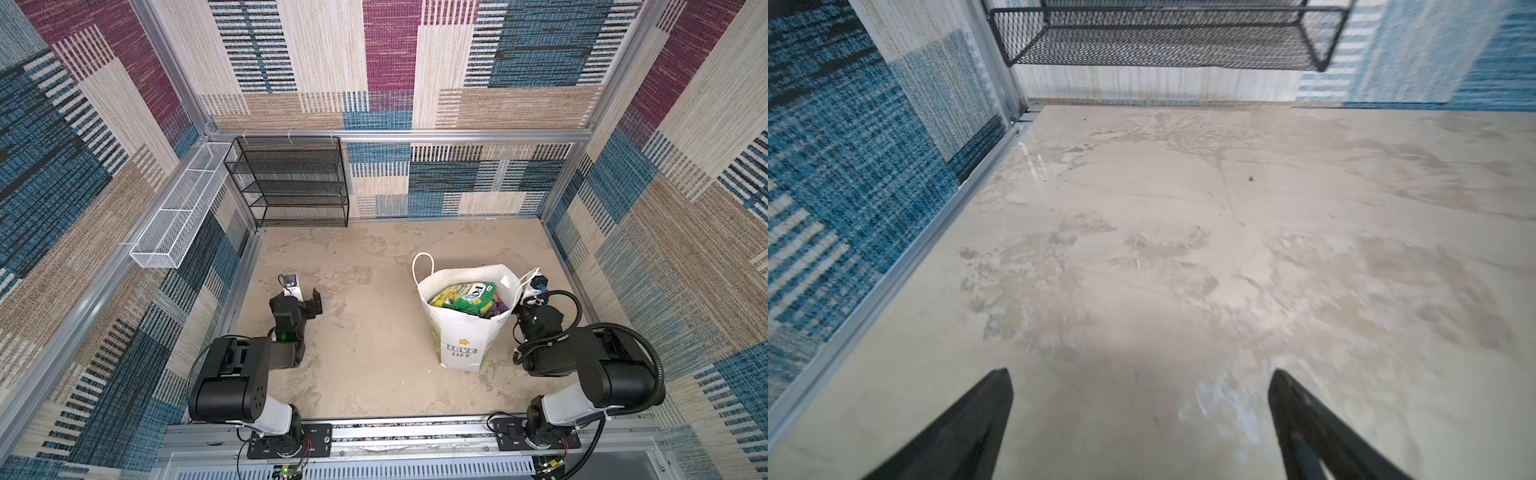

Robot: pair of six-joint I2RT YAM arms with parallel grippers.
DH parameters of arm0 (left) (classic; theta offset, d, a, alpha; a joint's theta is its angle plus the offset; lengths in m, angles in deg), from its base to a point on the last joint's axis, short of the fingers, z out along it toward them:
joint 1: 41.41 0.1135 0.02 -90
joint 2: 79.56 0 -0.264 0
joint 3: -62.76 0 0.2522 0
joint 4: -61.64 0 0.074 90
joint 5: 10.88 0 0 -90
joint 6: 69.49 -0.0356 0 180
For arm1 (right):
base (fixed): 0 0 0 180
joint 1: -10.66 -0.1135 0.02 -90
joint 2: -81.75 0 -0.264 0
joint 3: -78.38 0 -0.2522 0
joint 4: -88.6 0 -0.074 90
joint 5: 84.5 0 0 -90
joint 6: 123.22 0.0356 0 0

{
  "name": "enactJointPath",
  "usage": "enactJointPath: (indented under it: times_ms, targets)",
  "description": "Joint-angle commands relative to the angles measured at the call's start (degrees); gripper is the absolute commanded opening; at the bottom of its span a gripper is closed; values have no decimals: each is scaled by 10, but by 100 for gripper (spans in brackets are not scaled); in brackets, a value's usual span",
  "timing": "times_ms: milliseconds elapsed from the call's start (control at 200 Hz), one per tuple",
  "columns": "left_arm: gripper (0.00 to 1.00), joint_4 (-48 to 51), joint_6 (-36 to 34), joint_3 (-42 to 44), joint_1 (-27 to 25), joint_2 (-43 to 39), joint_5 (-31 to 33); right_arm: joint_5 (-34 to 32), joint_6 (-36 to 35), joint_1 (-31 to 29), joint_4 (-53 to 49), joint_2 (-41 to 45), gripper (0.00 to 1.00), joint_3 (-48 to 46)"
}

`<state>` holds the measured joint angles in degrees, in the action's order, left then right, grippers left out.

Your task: Place the snacks into the paper bag

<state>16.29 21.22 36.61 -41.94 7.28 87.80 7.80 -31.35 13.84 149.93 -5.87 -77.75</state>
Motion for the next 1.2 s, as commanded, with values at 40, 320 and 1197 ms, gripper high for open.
enactJointPath:
  times_ms: [40,320,1197]
  targets:
    - [100,-118,7,-2,9,31,13,-1,-4,-2,13,0,100,2]
    - [100,55,29,-68,48,2,-70,-2,-5,-2,12,-1,100,3]
    - [99,134,-8,-128,26,16,-89,55,-34,-9,-45,-16,100,42]
